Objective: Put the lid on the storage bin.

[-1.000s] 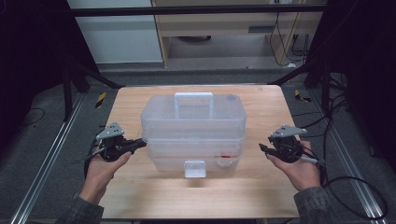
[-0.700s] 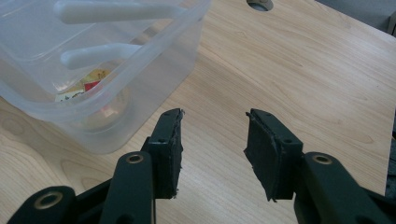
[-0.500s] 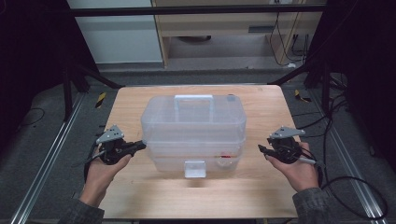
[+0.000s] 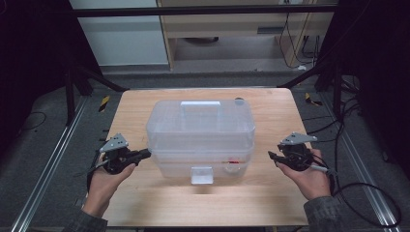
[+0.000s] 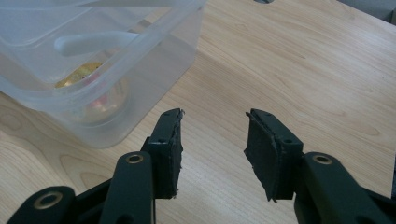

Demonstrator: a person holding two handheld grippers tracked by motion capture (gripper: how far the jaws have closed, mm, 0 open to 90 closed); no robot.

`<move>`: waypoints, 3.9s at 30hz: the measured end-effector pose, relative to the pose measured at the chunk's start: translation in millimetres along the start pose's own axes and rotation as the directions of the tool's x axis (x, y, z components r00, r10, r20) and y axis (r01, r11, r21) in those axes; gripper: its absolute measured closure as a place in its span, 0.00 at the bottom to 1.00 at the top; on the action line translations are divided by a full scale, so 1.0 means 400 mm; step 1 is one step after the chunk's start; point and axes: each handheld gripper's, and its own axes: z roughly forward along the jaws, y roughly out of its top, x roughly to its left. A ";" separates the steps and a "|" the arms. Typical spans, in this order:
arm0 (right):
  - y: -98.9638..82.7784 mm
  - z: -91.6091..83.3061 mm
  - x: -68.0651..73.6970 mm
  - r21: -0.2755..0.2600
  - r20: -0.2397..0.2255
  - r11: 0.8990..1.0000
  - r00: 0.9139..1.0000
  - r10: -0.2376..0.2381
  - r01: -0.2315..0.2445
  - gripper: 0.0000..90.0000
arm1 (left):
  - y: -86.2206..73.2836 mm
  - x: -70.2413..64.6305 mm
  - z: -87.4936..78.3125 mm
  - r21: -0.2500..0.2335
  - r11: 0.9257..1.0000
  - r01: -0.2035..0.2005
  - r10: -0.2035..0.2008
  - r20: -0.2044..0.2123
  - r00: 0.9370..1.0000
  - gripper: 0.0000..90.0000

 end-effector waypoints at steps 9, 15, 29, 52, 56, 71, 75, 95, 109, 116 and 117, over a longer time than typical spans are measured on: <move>-0.003 0.006 0.000 0.003 0.001 1.000 1.000 -0.006 0.006 0.61 | -0.009 -0.001 0.002 0.006 1.000 0.002 -0.002 0.001 1.000 0.99; -0.005 0.008 0.001 0.002 -0.002 1.000 1.000 -0.001 0.001 0.61 | -0.017 0.001 -0.007 0.028 1.000 -0.015 0.016 -0.037 0.999 0.99; -0.024 0.022 -0.004 0.006 -0.004 1.000 1.000 0.019 -0.019 0.61 | -0.068 0.051 -0.043 0.056 0.998 -0.008 0.017 -0.174 0.985 0.96; -0.017 0.128 -0.067 0.083 0.060 0.986 0.988 0.143 -0.148 0.08 | -0.097 0.123 0.043 0.170 0.985 -0.006 0.058 -0.305 0.951 0.06; -0.021 0.151 -0.090 0.092 0.063 0.977 0.981 0.185 -0.190 0.09 | -0.104 0.140 0.077 0.219 0.975 -0.024 0.087 -0.279 0.956 0.06; -0.002 0.235 -0.124 0.112 0.089 0.976 0.981 0.175 -0.184 0.12 | -0.100 0.185 0.156 0.276 0.961 -0.025 0.105 -0.281 0.954 0.06; -0.007 0.252 -0.136 0.100 0.084 0.976 0.979 0.187 -0.195 0.12 | -0.095 0.206 0.165 0.260 0.966 -0.006 0.084 -0.290 0.953 0.06; -0.031 0.310 -0.172 0.059 0.146 0.968 0.961 0.233 -0.244 0.12 | -0.111 0.271 0.223 0.207 0.976 0.071 -0.002 -0.317 0.949 0.06; -0.044 0.344 -0.189 0.041 0.174 0.948 0.936 0.306 -0.317 0.10 | -0.127 0.303 0.245 0.184 0.974 0.131 -0.065 -0.328 0.943 0.06; -0.045 0.354 -0.188 0.014 0.187 0.947 0.931 0.313 -0.321 0.07 | -0.130 0.309 0.251 0.172 0.975 0.140 -0.075 -0.336 0.939 0.05; -0.045 0.356 -0.186 0.007 0.189 0.946 0.929 0.317 -0.324 0.06 | -0.130 0.308 0.252 0.174 0.975 0.138 -0.072 -0.338 0.938 0.05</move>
